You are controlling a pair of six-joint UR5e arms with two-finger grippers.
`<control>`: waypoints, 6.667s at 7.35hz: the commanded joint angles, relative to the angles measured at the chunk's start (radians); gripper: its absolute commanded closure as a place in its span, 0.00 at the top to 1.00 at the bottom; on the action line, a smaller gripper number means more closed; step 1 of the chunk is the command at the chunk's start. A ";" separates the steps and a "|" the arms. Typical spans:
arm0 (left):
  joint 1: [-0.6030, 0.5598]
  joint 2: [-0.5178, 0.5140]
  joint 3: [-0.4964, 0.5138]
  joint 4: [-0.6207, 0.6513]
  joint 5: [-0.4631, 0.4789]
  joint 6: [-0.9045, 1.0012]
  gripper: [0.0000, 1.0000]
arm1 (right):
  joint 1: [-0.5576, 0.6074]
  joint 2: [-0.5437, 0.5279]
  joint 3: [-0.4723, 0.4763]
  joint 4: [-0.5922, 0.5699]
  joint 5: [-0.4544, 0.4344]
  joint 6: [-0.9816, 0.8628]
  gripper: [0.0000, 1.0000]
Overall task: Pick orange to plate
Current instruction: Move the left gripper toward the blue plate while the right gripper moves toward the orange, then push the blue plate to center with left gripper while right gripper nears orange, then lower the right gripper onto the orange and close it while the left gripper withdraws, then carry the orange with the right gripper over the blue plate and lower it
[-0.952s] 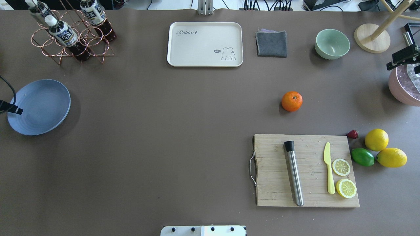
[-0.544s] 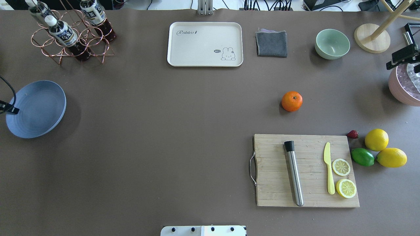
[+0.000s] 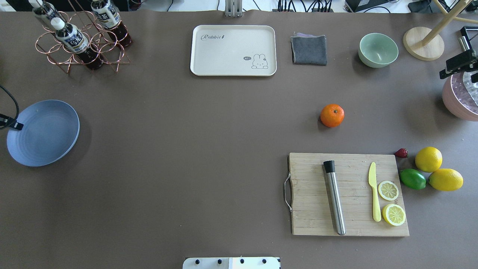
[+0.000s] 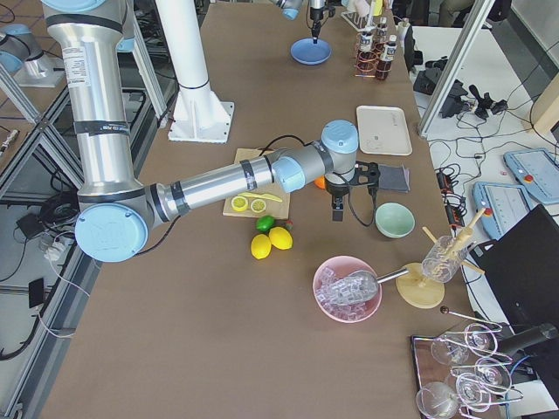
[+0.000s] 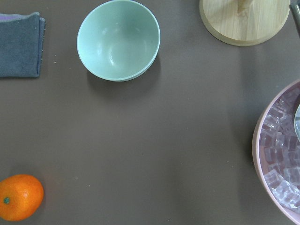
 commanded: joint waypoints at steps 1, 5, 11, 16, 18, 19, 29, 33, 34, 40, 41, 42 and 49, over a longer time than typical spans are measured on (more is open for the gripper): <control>-0.045 -0.002 -0.016 0.008 -0.098 -0.011 0.00 | 0.000 -0.005 0.000 0.029 0.001 0.001 1.00; -0.071 -0.021 -0.169 0.008 -0.200 -0.261 0.00 | -0.040 0.029 0.000 0.031 -0.038 0.019 1.00; 0.301 -0.158 -0.398 0.014 0.185 -0.821 0.00 | -0.282 0.217 -0.048 0.021 -0.174 0.214 1.00; 0.611 -0.376 -0.398 0.144 0.534 -1.055 0.00 | -0.415 0.299 -0.100 0.031 -0.254 0.390 1.00; 0.691 -0.396 -0.394 0.174 0.631 -1.055 0.00 | -0.436 0.299 -0.117 0.031 -0.276 0.396 1.00; 0.715 -0.392 -0.392 0.175 0.651 -1.055 0.00 | -0.437 0.297 -0.123 0.031 -0.276 0.396 1.00; 0.723 -0.387 -0.386 0.172 0.687 -1.049 0.98 | -0.485 0.300 -0.281 0.221 -0.294 0.457 1.00; 0.725 -0.386 -0.384 0.172 0.693 -1.049 0.98 | -0.526 0.305 -0.280 0.221 -0.295 0.472 1.00; 0.725 -0.386 -0.383 0.170 0.693 -1.049 0.98 | -0.528 0.305 -0.281 0.221 -0.300 0.470 1.00; 0.666 -0.386 -0.392 0.177 0.667 -1.022 0.98 | -0.512 0.326 -0.242 0.213 -0.317 0.470 0.00; 0.592 -0.369 -0.398 0.190 0.594 -0.847 0.98 | -0.514 0.328 -0.197 0.206 -0.312 0.479 0.00; 0.541 -0.313 -0.432 0.198 0.577 -0.728 0.98 | -0.520 0.352 -0.183 0.204 -0.312 0.516 0.00; 0.225 -0.173 -0.496 0.223 0.362 -0.564 0.98 | -0.813 0.538 -0.175 0.112 -0.568 0.717 0.00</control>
